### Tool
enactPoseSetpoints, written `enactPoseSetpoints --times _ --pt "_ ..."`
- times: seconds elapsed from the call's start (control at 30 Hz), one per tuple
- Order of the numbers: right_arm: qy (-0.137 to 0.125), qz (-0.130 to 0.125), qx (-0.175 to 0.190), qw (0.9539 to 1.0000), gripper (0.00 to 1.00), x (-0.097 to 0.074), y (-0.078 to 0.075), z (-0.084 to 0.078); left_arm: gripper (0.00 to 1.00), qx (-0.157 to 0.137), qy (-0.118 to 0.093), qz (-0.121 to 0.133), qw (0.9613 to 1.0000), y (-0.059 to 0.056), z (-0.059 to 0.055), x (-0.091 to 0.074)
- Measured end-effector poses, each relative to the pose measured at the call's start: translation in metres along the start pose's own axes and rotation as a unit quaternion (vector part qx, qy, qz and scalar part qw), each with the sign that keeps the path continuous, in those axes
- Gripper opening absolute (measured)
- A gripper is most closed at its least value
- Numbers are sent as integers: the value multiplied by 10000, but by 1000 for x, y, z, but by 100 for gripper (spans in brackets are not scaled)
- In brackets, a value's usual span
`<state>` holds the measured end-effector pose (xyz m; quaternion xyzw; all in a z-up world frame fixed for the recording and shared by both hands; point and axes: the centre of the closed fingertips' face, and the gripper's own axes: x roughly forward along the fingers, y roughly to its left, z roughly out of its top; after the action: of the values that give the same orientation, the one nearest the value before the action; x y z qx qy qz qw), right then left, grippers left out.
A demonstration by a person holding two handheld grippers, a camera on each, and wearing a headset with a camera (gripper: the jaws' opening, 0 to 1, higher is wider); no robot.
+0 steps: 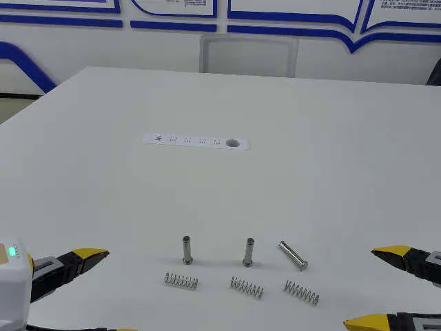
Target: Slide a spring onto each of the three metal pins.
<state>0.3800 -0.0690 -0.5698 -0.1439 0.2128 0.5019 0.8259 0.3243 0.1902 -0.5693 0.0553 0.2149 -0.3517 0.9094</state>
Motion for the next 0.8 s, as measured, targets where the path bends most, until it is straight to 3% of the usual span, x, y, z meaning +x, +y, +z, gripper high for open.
enactPoseSetpoints --times 0.8 --pt "63 59 -45 10000 75 6 -6 5 90 -46 -42 55 10000 -2 1 0"
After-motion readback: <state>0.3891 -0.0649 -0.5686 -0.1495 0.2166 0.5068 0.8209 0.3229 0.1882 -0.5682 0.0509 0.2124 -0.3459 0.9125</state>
